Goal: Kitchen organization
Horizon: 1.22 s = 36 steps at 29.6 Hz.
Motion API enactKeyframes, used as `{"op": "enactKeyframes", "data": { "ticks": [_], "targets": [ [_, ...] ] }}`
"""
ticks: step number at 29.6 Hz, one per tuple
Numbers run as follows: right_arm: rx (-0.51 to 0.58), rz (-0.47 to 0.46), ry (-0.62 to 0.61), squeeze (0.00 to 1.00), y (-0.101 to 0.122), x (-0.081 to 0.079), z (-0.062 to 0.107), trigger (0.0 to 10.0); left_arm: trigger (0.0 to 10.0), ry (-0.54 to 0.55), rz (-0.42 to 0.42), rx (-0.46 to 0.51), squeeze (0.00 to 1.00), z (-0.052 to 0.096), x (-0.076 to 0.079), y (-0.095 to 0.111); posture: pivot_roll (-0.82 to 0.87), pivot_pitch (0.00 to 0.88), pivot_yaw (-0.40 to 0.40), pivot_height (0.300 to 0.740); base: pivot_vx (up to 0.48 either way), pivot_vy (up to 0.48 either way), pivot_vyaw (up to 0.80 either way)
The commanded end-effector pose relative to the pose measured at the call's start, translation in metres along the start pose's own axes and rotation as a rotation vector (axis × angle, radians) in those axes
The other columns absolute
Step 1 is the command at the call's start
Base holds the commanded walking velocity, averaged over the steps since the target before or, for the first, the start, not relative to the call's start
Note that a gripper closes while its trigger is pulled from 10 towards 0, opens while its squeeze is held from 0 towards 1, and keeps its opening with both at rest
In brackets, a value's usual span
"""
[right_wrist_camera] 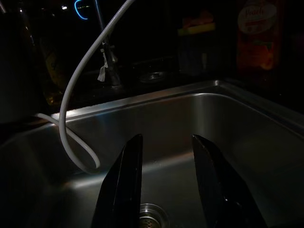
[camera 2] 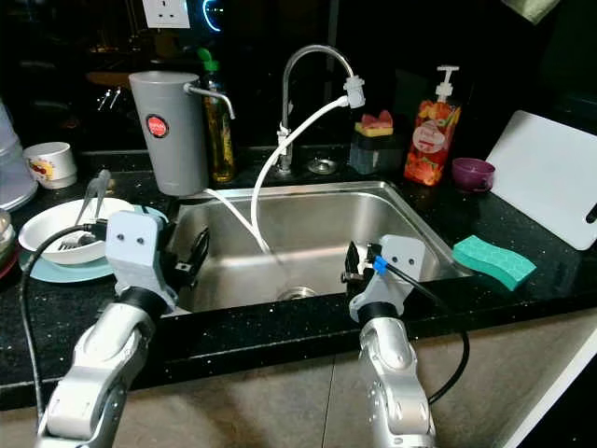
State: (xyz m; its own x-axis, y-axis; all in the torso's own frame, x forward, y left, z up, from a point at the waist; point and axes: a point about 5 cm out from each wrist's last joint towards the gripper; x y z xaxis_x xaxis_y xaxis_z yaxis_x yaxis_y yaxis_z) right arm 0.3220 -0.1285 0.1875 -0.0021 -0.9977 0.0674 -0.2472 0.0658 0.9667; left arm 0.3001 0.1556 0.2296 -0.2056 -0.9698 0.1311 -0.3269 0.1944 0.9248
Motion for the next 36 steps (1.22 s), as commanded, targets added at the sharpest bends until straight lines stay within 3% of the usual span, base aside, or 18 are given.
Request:
{"op": "enactKeyframes", "data": {
  "ticks": [1,36],
  "targets": [
    [0.003,-0.011,-0.001,0.0,0.001,-0.0002,0.0,10.0,10.0,0.0,-0.015,-0.013,0.0,0.0007,-0.0003,-0.0023,0.17,0.065,-0.045,0.74,0.0,0.0,0.0],
    [0.004,-0.012,0.007,0.0,0.0012,-0.0018,0.0001,10.0,10.0,-0.009,-0.013,-0.011,0.0,-0.0009,0.0018,-0.0023,0.17,0.061,-0.048,0.74,0.0,0.0,0.0]
  ]
}}
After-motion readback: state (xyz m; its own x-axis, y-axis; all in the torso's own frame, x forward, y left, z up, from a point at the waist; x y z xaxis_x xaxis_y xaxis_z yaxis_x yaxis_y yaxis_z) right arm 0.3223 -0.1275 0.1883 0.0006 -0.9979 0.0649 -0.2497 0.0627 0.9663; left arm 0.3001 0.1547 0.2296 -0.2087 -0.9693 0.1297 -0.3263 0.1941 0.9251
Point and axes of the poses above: a point about 5 cm out from each wrist's last joint towards the gripper, its own z axis pointing back from the gripper into the wrist, its own y axis along the axis of the wrist's last joint, x = y × z, and after that the axes turned 15 degrees about z, right-handed
